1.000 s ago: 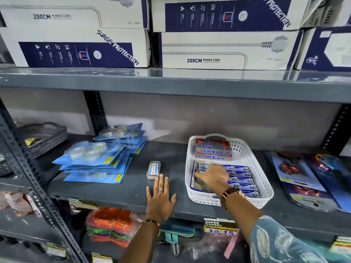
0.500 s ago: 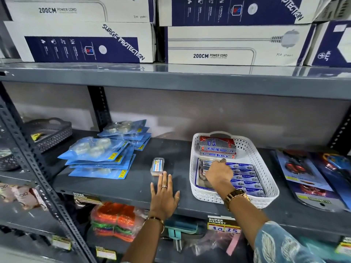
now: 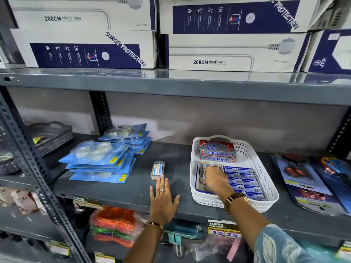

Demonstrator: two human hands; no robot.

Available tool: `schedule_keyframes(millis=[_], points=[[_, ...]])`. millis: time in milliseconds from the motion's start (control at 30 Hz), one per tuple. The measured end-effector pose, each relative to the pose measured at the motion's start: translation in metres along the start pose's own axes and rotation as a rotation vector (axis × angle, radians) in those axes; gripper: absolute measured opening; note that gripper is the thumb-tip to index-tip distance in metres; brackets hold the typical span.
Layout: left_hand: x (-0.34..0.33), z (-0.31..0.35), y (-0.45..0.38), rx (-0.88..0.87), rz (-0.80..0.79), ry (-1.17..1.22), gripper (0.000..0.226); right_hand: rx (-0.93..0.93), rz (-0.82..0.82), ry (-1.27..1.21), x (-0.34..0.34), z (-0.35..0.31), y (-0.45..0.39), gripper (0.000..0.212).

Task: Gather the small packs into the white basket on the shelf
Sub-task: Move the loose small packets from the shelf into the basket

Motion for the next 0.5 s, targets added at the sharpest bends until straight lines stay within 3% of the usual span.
schedule_keyframes(millis=[233,333,500], points=[[0.004,-0.014,0.0,0.014,0.041,0.042,0.078,0.138,0.209,-0.088,0.027,-0.023,-0.006,0.036],[0.008,-0.024,0.0,0.026,0.052,0.02,0.079,0.268,0.24,-0.152,0.033,-0.048,-0.012,0.045],[0.014,-0.046,-0.002,0.057,0.041,-0.02,0.08,0.44,0.24,-0.154,0.022,-0.088,-0.02,0.042]])
Point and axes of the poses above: each hand's wrist, its own y-axis away from the middle knuckle, its own x-axis out of the back of the hand, z = x × y, the point moved 5 cm from there along -y, towards the middle knuckle, and after that the axes turned 2 degrees about x, right-handed, at the moved point
